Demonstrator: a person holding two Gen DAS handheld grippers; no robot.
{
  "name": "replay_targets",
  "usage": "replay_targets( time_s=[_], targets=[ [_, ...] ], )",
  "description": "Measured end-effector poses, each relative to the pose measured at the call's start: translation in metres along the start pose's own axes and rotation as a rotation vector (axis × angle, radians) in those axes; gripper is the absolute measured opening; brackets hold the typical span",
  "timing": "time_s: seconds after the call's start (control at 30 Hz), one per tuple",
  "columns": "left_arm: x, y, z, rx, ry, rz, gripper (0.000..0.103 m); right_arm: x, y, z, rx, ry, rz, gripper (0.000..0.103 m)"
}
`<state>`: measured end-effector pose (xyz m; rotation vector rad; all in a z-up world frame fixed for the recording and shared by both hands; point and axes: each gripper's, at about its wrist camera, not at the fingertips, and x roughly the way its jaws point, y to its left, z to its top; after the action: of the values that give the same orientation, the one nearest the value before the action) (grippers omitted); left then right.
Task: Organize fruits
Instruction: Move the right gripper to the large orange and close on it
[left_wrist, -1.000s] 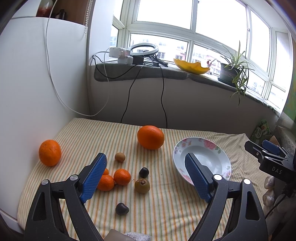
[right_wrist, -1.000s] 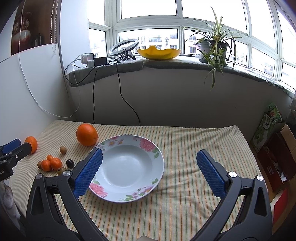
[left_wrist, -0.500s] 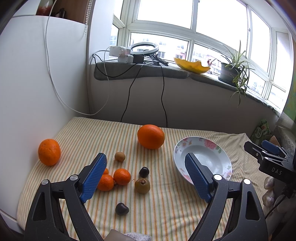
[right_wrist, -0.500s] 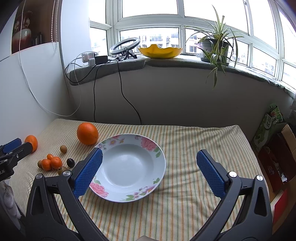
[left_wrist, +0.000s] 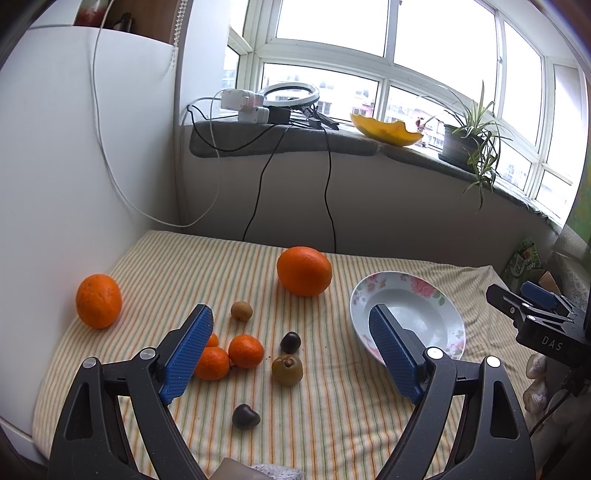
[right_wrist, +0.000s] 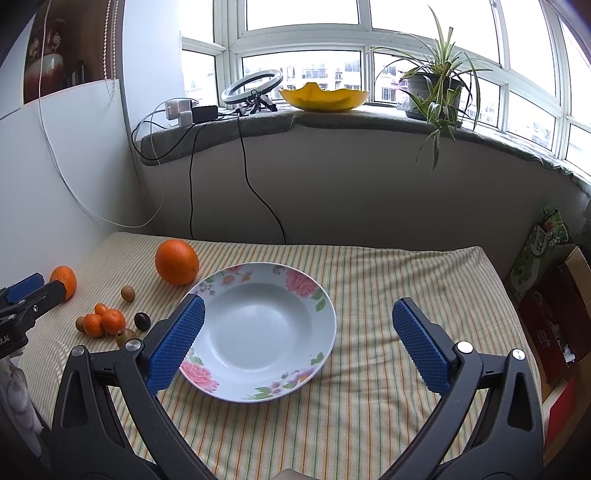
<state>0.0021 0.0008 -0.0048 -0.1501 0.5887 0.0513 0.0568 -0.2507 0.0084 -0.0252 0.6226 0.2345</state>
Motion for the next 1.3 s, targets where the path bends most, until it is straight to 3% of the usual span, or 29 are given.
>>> replay_targets(
  time_s=[0.27,0.67,1.0,1.3],
  targets=[
    [0.007,0.005,0.000,-0.010,0.013,0.003,0.087,0.007,0.002,0.003,-0.011,0.012,0.019,0.103],
    [0.035,0.017,0.006,-0.043,0.060,-0.056,0.087,0.047,0.012,0.026,-0.033,0.059,0.142,0.103],
    [0.070,0.021,0.009,-0.090,0.137,-0.137,0.085,0.090,0.033,0.046,-0.081,0.141,0.268,0.103],
    [0.107,0.024,0.011,-0.145,0.208,-0.187,0.084,0.141,0.052,0.064,-0.092,0.270,0.395,0.103]
  ],
)
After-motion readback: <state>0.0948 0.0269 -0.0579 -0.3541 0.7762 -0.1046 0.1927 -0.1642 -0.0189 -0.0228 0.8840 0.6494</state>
